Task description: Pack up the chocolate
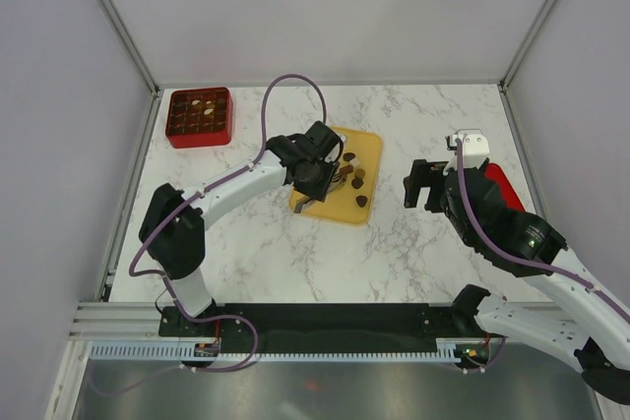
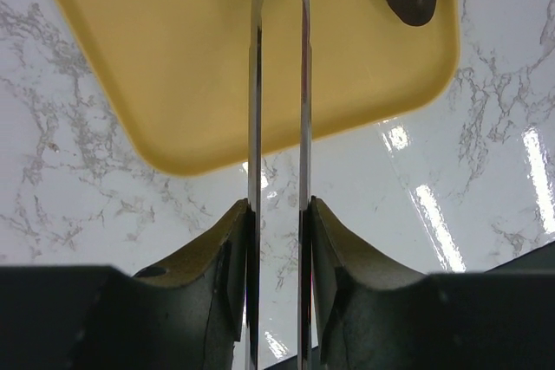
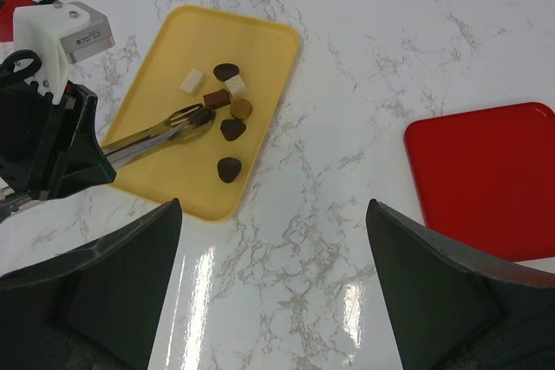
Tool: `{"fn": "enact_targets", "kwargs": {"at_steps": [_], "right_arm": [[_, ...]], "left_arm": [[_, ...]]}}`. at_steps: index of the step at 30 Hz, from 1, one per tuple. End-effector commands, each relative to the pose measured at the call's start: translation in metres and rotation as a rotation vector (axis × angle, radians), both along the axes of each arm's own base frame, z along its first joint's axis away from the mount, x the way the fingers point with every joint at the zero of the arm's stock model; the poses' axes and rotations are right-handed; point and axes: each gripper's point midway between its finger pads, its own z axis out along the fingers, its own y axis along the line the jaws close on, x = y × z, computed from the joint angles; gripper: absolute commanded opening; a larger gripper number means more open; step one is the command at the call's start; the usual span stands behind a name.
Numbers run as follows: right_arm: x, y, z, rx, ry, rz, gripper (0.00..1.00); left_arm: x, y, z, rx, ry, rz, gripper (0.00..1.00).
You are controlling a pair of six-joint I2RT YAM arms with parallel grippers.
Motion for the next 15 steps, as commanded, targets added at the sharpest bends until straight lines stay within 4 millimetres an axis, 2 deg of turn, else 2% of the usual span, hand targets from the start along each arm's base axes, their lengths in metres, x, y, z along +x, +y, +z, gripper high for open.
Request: {"fn": "enact_targets", "kwargs": {"at_steps": [1, 7, 10, 11, 13, 14, 15], "right_arm": [[0.001, -0.003, 0.014, 0.028, -0.034, -0.021, 0.96], [0.002, 0.000, 0.011, 0.022, -0.022, -0.011, 0.96], [0.002, 0.001, 0.012, 0.029, -0.025, -0.009, 0.96], [0.002, 0.001, 0.012, 0.029, -0.025, -0.006, 0.96], [0.002, 0.003, 0.012, 0.037, -0.027, -0.001, 0.96], [0.002, 0.005, 0.012, 0.041, -0.026, 0.008, 0.96], [0.002, 0.006, 0.012, 0.042, -0.025, 0.012, 0.96]], "left_arm": [[0.005, 0.005, 0.044, -0.025, -0.070, 0.062, 0.37], [0.021, 0.028, 0.079, 0.004, -0.136, 0.137, 0.37], [0.044, 0.052, 0.093, 0.006, -0.160, 0.202, 0.37], [0.057, 0.071, 0.097, 0.014, -0.169, 0.244, 0.37], [0.074, 0.091, 0.110, 0.012, -0.188, 0.300, 0.37], [0.088, 0.115, 0.114, 0.018, -0.195, 0.358, 0.37], [0.100, 0.126, 0.122, 0.005, -0.211, 0.392, 0.37]]}}
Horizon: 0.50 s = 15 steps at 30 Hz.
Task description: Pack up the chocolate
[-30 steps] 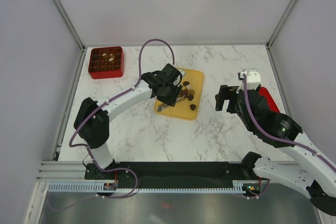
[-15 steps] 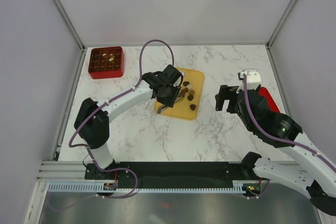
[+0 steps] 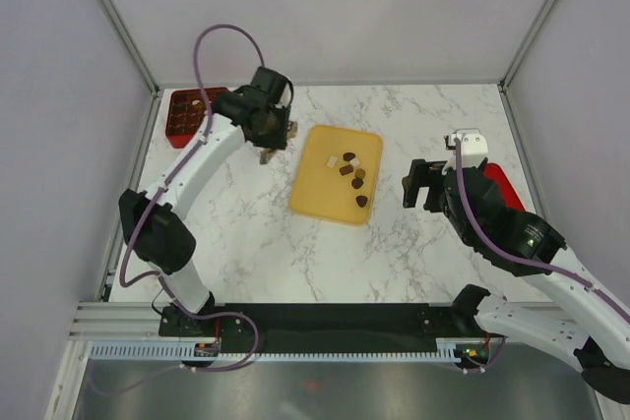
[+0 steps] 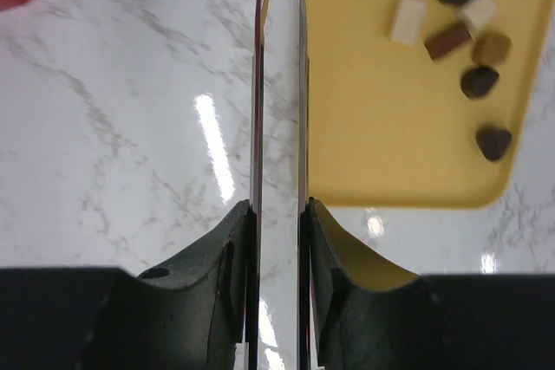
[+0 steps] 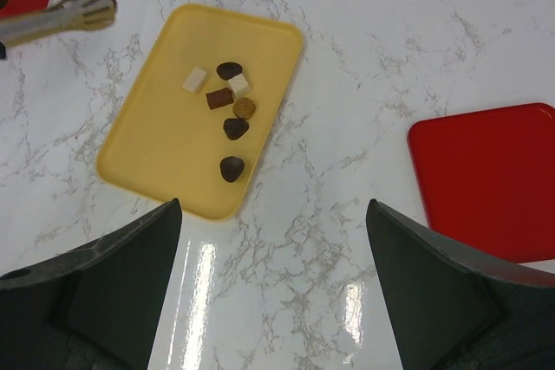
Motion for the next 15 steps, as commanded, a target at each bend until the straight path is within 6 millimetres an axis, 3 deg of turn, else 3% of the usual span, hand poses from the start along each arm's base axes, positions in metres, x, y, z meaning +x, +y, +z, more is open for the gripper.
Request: {"fn": "enact_targets", "kwargs": {"at_steps": [1, 2, 3, 4, 5, 6, 8, 12, 14, 15], "right_arm": [[0.002, 0.005, 0.014, 0.044, -0.029, 0.011, 0.96], [0.001, 0.006, 0.014, 0.044, -0.026, 0.018, 0.96], [0.001, 0.007, 0.013, 0.040, -0.025, 0.021, 0.96], [0.001, 0.006, 0.013, 0.037, -0.027, 0.021, 0.96], [0.002, 0.006, 0.012, 0.032, -0.027, 0.019, 0.96], [0.002, 0.005, 0.011, 0.025, -0.029, 0.017, 0.96], [0.004, 0.006, 0.008, 0.011, -0.027, 0.021, 0.96], [0.006, 0.008, 0.005, -0.001, -0.024, 0.022, 0.96], [0.008, 0.011, 0.004, 0.001, -0.025, 0.026, 0.96], [0.009, 0.012, 0.003, -0.002, -0.023, 0.031, 0.96]], "left_arm": [[0.038, 0.063, 0.042, 0.002, -0.093, 0.151, 0.37], [0.051, 0.090, 0.045, 0.005, -0.098, 0.215, 0.38], [0.061, 0.103, 0.053, -0.004, -0.120, 0.251, 0.37], [0.069, 0.116, 0.048, 0.004, -0.111, 0.287, 0.37], [0.079, 0.142, 0.048, 0.008, -0.115, 0.353, 0.37], [0.086, 0.153, 0.053, -0.004, -0.129, 0.387, 0.38], [0.101, 0.182, 0.043, -0.039, -0.109, 0.467, 0.37], [0.124, 0.221, 0.031, -0.078, -0.107, 0.570, 0.38], [0.134, 0.236, 0.018, -0.080, -0.091, 0.608, 0.39], [0.139, 0.240, 0.021, -0.087, -0.101, 0.614, 0.39]]}}
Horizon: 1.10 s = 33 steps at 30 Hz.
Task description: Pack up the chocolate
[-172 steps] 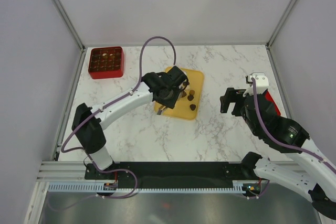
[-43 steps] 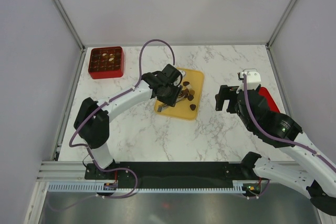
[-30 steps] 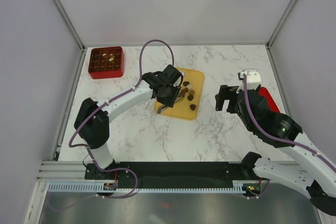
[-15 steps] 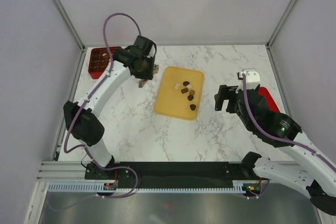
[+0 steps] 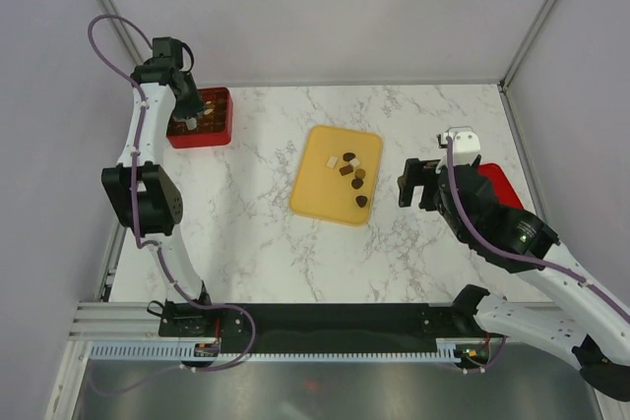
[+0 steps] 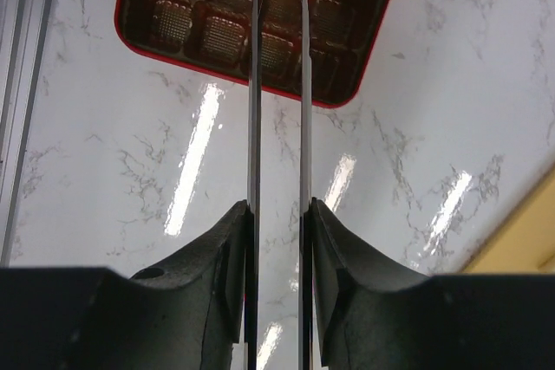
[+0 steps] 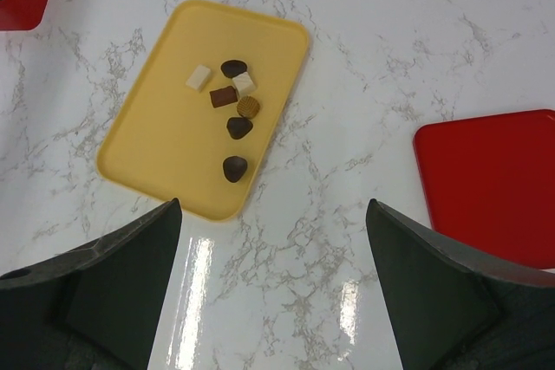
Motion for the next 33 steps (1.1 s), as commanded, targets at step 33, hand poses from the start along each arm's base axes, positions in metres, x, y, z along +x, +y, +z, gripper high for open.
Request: {"fn": "enact_targets", "kwargs": {"at_steps": [33], "right_arm": [[0.011, 0.008, 0.010, 0.004, -0.040, -0.001, 0.96]], "left_arm": [[-0.035, -0.135, 0.026, -0.019, -0.115, -0.350, 0.42]]}}
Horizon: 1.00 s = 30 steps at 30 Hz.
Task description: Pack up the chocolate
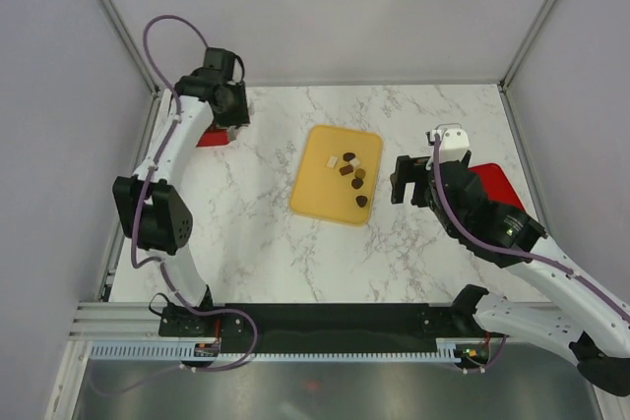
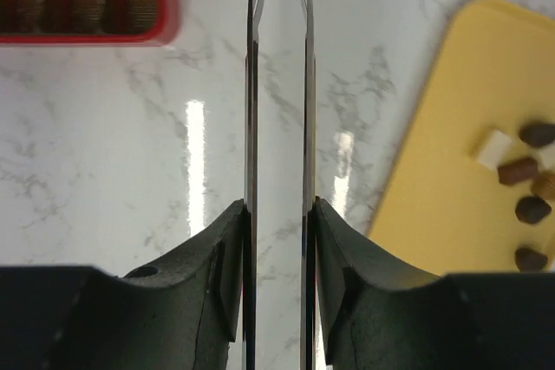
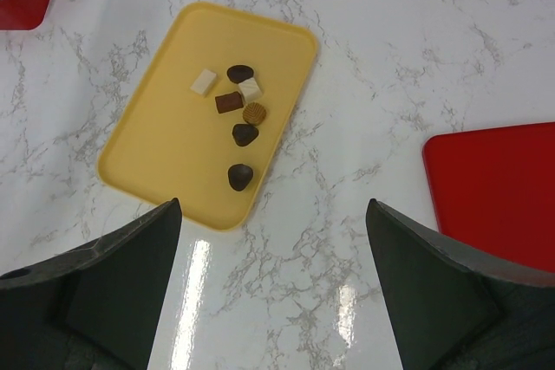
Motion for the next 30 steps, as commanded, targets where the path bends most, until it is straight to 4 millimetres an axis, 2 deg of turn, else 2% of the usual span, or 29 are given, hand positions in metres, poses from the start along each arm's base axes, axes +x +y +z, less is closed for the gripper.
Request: {"fn": "enact_targets", "kwargs": {"at_steps": [1, 3, 4, 6, 7, 10, 16, 22, 30], "right_arm": [[-0.003, -0.010, 0.018, 0.016, -0.040, -0.026, 0.96], [-0.005, -0.015, 0.019, 0.013, -0.039, -0.041, 0.96], [-0.006, -0.017, 0.019, 0.012, -0.039, -0.044, 0.96], [-0.009, -0.020, 0.020, 0.025, -0.038, -0.048, 0.96], [-0.010, -0.020, 0.021, 0.032, -0.038, -0.051, 0.96], [-0.013, -0.023, 0.022, 0.049, -0.042, -0.053, 0.96], [-0.014, -0.025, 0.026, 0.050, -0.047, -0.053, 0.96], [-0.014, -0.028, 0.027, 0.042, -0.057, -0.063, 0.96], [-0.014, -0.032, 0.027, 0.023, -0.064, -0.073, 0.96]], "left_arm": [[-0.034, -0.076, 0.027, -0.008, -0.093, -0.218, 0.43], [-0.049, -0.105, 0.029, -0.012, -0.110, -0.299, 0.43], [-0.063, -0.125, 0.022, 0.000, -0.095, -0.351, 0.43], [-0.074, -0.145, 0.020, 0.001, -0.096, -0.403, 0.43], [-0.084, -0.161, 0.017, 0.001, -0.089, -0.447, 0.44], [-0.094, -0.180, 0.007, 0.013, -0.077, -0.494, 0.45], [-0.097, -0.205, -0.016, 0.041, -0.047, -0.557, 0.45], [-0.087, -0.210, -0.041, 0.072, -0.011, -0.551, 0.45], [-0.092, -0.216, -0.070, 0.073, 0.049, -0.572, 0.45]]}}
